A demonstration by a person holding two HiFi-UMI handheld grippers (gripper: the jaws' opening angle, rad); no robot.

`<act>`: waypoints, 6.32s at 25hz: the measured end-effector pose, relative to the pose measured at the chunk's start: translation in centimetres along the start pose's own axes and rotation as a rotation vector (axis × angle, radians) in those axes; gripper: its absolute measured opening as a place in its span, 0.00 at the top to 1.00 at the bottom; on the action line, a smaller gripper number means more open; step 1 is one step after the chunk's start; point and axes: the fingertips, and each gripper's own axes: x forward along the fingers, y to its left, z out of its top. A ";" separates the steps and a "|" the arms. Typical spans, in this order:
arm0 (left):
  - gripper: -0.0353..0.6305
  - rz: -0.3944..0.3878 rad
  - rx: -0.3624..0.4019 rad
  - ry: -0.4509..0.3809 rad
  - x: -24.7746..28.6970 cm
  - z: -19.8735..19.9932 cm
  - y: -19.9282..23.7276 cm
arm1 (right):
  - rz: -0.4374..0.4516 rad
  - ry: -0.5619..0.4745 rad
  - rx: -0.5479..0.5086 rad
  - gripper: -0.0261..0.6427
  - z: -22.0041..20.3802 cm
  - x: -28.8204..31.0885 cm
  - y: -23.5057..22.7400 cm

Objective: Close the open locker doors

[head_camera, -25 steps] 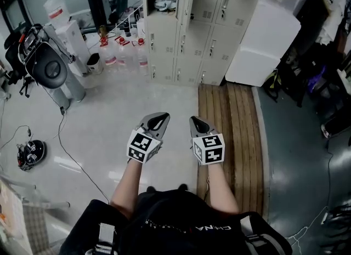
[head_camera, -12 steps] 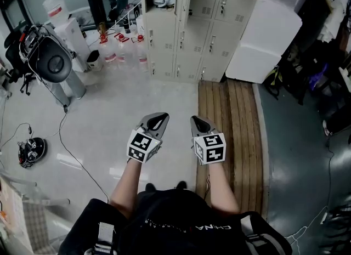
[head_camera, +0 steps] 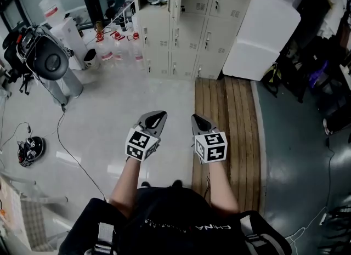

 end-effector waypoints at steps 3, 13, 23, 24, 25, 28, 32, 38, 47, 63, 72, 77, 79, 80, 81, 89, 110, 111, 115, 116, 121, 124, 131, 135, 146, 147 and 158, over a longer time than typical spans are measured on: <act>0.91 0.003 -0.004 0.008 1.2 -0.1 -1.2 | 0.005 -0.004 0.013 0.91 -0.1 -0.4 -1.6; 0.91 0.035 -0.031 0.020 3.1 -0.9 -0.2 | 0.036 -0.004 0.054 0.91 -0.5 1.5 -3.7; 0.91 0.010 -0.089 0.013 7.3 -1.4 7.6 | -0.004 0.019 0.064 0.91 1.4 8.7 -5.1; 0.91 0.003 -0.083 0.014 7.8 -1.2 8.7 | -0.009 0.018 0.064 0.91 2.0 9.7 -5.2; 0.91 -0.005 -0.080 0.014 8.3 -1.0 9.7 | -0.015 0.017 0.064 0.91 2.6 10.7 -5.3; 0.91 -0.028 -0.089 0.014 9.6 -0.6 12.9 | -0.036 0.018 0.070 0.91 4.3 14.0 -5.3; 0.91 -0.045 -0.086 0.023 10.6 -0.4 17.2 | -0.047 0.029 0.075 0.91 5.7 17.8 -4.8; 0.91 -0.064 -0.092 0.023 11.3 -0.3 24.3 | -0.076 0.024 0.090 0.91 8.4 24.2 -3.0; 0.91 -0.070 -0.098 0.019 11.3 -1.0 31.7 | -0.094 0.042 0.068 0.91 10.3 30.7 0.0; 0.91 -0.048 -0.156 0.027 16.4 -2.0 37.9 | -0.081 0.052 0.076 0.91 12.1 38.6 -3.4; 0.91 -0.002 -0.121 0.036 25.5 0.7 42.8 | -0.013 0.025 0.068 0.91 16.7 45.9 -10.4; 0.91 0.025 -0.114 0.030 31.5 2.9 44.7 | 0.014 0.019 0.044 0.91 19.7 49.2 -15.9; 0.91 0.035 -0.111 0.030 33.8 3.7 45.2 | 0.024 0.017 0.040 0.91 20.7 50.4 -18.0; 0.91 0.042 -0.106 0.031 34.8 4.0 45.5 | 0.029 0.016 0.041 0.91 21.1 50.9 -19.1; 0.91 0.049 -0.098 0.033 35.8 4.4 45.7 | 0.036 0.015 0.043 0.91 21.5 51.5 -20.0; 0.91 0.074 -0.071 0.072 39.1 4.2 47.9 | 0.053 0.016 0.088 0.91 22.5 55.7 -24.1; 0.91 -0.075 -0.044 0.009 40.0 5.7 54.0 | -0.034 -0.038 0.110 0.91 25.4 59.1 -20.9; 0.91 -0.077 -0.045 0.009 40.1 5.7 54.0 | -0.037 -0.038 0.109 0.91 25.4 59.0 -20.9; 0.91 -0.082 -0.051 0.001 40.2 6.0 53.7 | -0.045 -0.028 0.110 0.91 25.4 58.8 -21.3; 0.91 -0.083 -0.051 -0.004 40.2 6.1 53.7 | -0.047 -0.027 0.110 0.91 25.4 58.9 -21.3; 0.91 -0.072 -0.051 -0.006 40.2 6.2 54.1 | -0.040 -0.020 0.098 0.91 25.5 59.3 -21.3; 0.91 -0.066 -0.052 -0.004 40.2 6.1 54.2 | -0.032 -0.018 0.091 0.91 25.5 59.4 -21.2; 0.91 -0.071 -0.048 -0.004 40.6 6.5 54.0 | -0.030 -0.012 0.090 0.91 25.4 59.5 -21.4; 0.91 -0.081 -0.049 -0.014 41.3 7.1 53.7 | -0.036 -0.024 0.087 0.91 25.9 59.4 -22.1; 0.91 -0.154 -0.027 -0.008 46.4 8.9 50.3 | -0.021 -0.131 0.032 0.91 31.1 59.1 -26.2; 0.91 -0.161 -0.021 -0.010 47.0 9.2 50.0 | -0.015 -0.146 0.027 0.91 31.8 59.1 -26.5; 0.76 -0.138 0.008 -0.053 53.1 12.9 48.9 | 0.049 -0.244 -0.040 0.79 40.3 60.2 -29.5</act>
